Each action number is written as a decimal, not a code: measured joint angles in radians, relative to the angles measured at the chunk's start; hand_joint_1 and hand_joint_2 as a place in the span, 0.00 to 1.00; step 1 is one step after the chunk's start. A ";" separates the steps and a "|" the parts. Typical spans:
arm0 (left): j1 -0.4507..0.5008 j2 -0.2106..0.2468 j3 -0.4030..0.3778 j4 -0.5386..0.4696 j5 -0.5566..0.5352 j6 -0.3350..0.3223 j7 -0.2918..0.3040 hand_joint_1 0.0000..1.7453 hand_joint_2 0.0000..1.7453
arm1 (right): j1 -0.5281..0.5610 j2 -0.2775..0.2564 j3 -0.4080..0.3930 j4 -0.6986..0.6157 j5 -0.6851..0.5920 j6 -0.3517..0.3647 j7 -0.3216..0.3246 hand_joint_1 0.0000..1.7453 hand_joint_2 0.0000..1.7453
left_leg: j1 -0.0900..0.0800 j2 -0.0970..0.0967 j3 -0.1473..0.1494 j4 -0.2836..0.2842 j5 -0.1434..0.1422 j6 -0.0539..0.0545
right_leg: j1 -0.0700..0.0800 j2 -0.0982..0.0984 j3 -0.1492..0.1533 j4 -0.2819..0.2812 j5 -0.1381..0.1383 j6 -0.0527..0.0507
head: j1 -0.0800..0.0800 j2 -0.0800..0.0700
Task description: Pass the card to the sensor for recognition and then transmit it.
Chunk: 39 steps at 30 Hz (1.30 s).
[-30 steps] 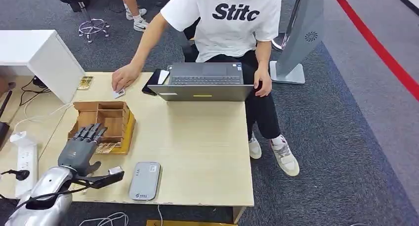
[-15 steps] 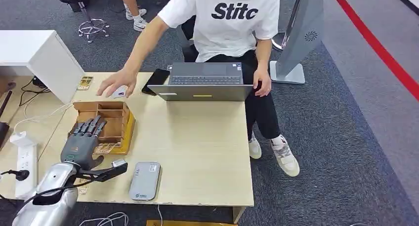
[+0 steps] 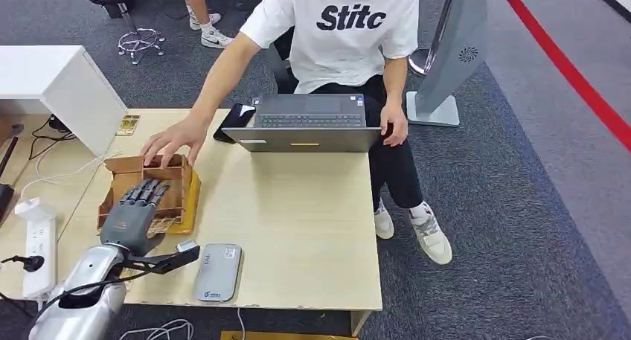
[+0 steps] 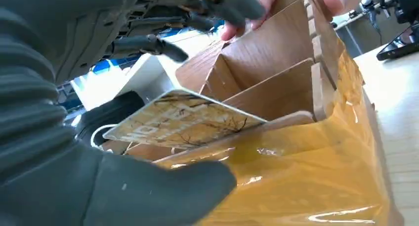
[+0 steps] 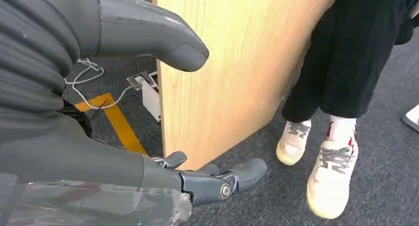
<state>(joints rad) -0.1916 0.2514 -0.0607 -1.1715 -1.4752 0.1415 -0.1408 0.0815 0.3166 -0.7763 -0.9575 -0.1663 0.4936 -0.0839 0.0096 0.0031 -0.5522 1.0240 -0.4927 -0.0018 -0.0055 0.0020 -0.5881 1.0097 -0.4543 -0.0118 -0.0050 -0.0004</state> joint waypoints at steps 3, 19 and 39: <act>-0.001 -0.001 0.000 0.000 0.000 0.000 0.000 0.23 1.00 | 0.000 0.000 0.000 0.000 0.000 0.000 0.000 0.00 1.00 | 0.000 0.000 0.000 0.000 0.000 0.000 | 0.000 0.000 0.000 0.000 0.000 0.000 | 0.000 0.000; -0.002 -0.003 0.000 0.000 0.000 0.000 0.000 0.23 1.00 | 0.000 0.000 0.000 0.000 0.000 0.000 0.000 0.00 1.00 | 0.000 0.000 0.000 0.000 0.000 0.000 | 0.000 0.000 0.000 0.000 0.000 0.000 | 0.000 0.000; -0.014 -0.010 0.015 -0.045 0.055 0.024 -0.009 1.00 1.00 | 0.001 0.000 -0.001 0.001 -0.011 0.002 -0.008 0.00 1.00 | 0.000 0.000 0.000 0.000 0.000 0.000 | 0.000 0.000 0.000 0.000 0.000 0.000 | 0.000 0.000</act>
<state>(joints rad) -0.2056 0.2419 -0.0462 -1.2166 -1.4206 0.1659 -0.1496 0.0823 0.3166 -0.7771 -0.9567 -0.1774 0.4952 -0.0916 0.0096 0.0032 -0.5521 1.0242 -0.4927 -0.0019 -0.0055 0.0022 -0.5886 1.0097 -0.4543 -0.0117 -0.0050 -0.0004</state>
